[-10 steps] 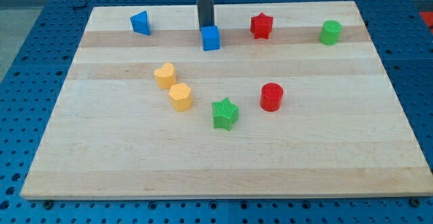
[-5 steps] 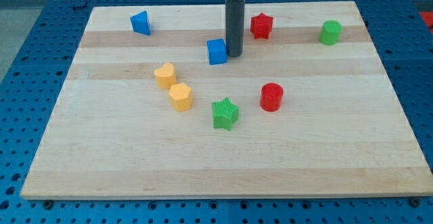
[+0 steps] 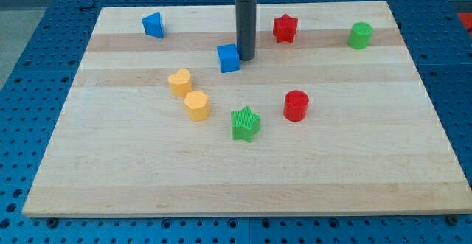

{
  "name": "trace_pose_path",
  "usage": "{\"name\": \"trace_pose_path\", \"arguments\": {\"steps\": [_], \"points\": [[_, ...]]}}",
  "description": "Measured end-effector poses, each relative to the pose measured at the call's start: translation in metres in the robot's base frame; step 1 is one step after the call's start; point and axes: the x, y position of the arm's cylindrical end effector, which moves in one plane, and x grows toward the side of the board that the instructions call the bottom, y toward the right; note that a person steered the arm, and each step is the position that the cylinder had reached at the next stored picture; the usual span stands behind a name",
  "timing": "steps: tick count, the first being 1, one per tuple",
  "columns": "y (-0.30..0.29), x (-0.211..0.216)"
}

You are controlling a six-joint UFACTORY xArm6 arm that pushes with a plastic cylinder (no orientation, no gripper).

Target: Push the blue cube above the yellow heart

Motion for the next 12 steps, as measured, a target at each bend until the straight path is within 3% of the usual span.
{"name": "trace_pose_path", "arguments": {"steps": [3, 12], "points": [[-0.012, 0.035], [-0.054, 0.019]]}}
